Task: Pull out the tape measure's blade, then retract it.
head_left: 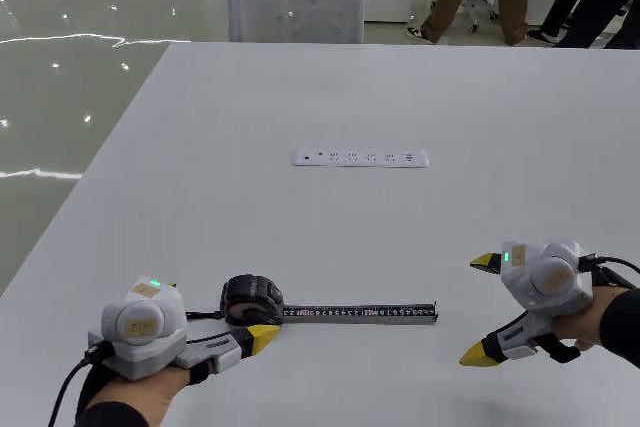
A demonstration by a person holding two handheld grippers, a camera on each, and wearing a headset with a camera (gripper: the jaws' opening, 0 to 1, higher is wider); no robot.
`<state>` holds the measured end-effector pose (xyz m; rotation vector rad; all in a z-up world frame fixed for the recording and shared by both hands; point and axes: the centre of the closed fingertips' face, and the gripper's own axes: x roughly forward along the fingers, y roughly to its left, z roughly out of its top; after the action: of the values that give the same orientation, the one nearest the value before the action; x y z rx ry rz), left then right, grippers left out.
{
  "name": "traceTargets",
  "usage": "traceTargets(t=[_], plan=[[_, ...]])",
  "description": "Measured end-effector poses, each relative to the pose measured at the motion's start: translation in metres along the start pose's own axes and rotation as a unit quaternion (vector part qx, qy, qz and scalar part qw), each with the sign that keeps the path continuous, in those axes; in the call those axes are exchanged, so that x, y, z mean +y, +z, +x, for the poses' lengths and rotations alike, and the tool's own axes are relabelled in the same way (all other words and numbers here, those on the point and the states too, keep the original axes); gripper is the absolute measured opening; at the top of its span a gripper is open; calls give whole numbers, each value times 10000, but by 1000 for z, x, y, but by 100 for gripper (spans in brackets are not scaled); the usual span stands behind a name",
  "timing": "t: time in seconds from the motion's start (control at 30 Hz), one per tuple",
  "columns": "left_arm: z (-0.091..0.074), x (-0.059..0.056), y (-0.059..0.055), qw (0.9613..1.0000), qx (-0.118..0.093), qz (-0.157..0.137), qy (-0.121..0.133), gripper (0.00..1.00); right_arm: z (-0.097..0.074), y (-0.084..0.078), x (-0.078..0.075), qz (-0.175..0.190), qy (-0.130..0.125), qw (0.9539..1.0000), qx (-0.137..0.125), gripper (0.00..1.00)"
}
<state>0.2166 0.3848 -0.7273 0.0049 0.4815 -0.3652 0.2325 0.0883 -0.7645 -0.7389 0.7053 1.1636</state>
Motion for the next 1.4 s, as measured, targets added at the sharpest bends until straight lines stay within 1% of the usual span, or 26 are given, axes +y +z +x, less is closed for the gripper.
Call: traceTargets(t=[0.1, 0.17, 0.2, 0.23, 0.27, 0.3, 0.37, 0.4, 0.43, 0.47, 0.5, 0.57, 0.6, 0.73, 0.8, 0.87, 0.93, 0.97, 1.07, 1.13, 1.23, 1.27, 1.3, 1.33, 1.37, 1.4], plan=[[8, -5, -1, 9999, -71, -121, 89, 100, 10, 2, -4, -184, 164, 9996, 139, 83], [13, -7, -6, 9997, -91, -170, 136, 100, 15, 4, -7, -225, 239, 9992, 218, 82], [14, -7, -8, 9997, -76, -159, 186, 100, 18, 4, -8, -215, 280, 9991, 237, 82], [17, -5, -11, 9995, -84, -83, 286, 100, 23, 5, -9, -190, 356, 9988, 266, 82], [18, -4, -12, 9994, -98, -61, 316, 100, 25, 5, -11, -144, 384, 9988, 283, 82], [19, -3, -14, 9992, -141, -106, 361, 100, 29, 4, -11, -133, 462, 9983, 333, 81], [20, -2, -17, 9987, -188, -195, 420, 100, 33, 4, -11, -245, 504, 9977, 380, 76], [22, -5, -20, 9987, -205, -312, 357, 100, 36, 2, -11, -314, 516, 9972, 430, 73], [25, -11, -21, 9989, -219, -360, 205, 100, 37, 1, -11, -336, 551, 9968, 468, 72], [27, -14, -21, 9991, -247, -305, 132, 100, 40, -1, -10, -376, 615, 9961, 505, 71], [28, -14, -20, 9991, -274, -287, 169, 100, 41, -2, -10, -400, 630, 9958, 526, 69], [29, -14, -17, 9986, -403, -279, 174, 100, 45, -5, -11, -429, 662, 9954, 545, 66], [29, -13, -17, 9986, -432, -219, 201, 100, 46, -6, -10, -436, 690, 9951, 558, 63], [33, -13, -20, 9990, -393, -124, 190, 100, 50, -13, -3, -339, 962, 9923, 696, 53], [34, -11, -25, 9992, -302, 19, 247, 100, 51, -14, 0, -364, 1048, 9913, 704, 45], [34, -9, -27, 9991, -302, -20, 287, 100, 53, -14, 1, -426, 1103, 9903, 724, 41], [34, -7, -27, 9990, -291, -47, 338, 100, 56, -16, 2, -377, 1174, 9893, 778, 36], [34, -6, -29, 9990, -265, -60, 345, 100, 57, -16, 4, -431, 1251, 9879, 802, 33], [34, -5, -31, 9991, -220, -104, 349, 100, 61, -19, 2, -514, 1283, 9867, 861, 29], [34, -5, -30, 9991, -237, -97, 350, 100, 62, -18, 0, -543, 1276, 9866, 857, 27], [35, -5, -30, 9991, -250, -89, 342, 100, 63, -19, 0, -560, 1333, 9853, 904, 21], [35, -5, -31, 9991, -247, -111, 341, 100, 63, -19, 1, -572, 1359, 9848, 923, 19], [36, -6, -31, 9988, -247, -299, 306, 100, 63, -18, 1, -612, 1346, 9849, 904, 17], [35, -6, -31, 9985, -264, -372, 296, 100, 63, -19, 0, -548, 1321, 9851, 952, 16], [35, -5, -30, 9986, -281, -321, 304, 100, 64, -19, -3, -552, 1220, 9866, 931, 14], [35, -4, -30, 9986, -287, -302, 321, 100, 64, -19, -2, -590, 1283, 9856, 934, 14]])
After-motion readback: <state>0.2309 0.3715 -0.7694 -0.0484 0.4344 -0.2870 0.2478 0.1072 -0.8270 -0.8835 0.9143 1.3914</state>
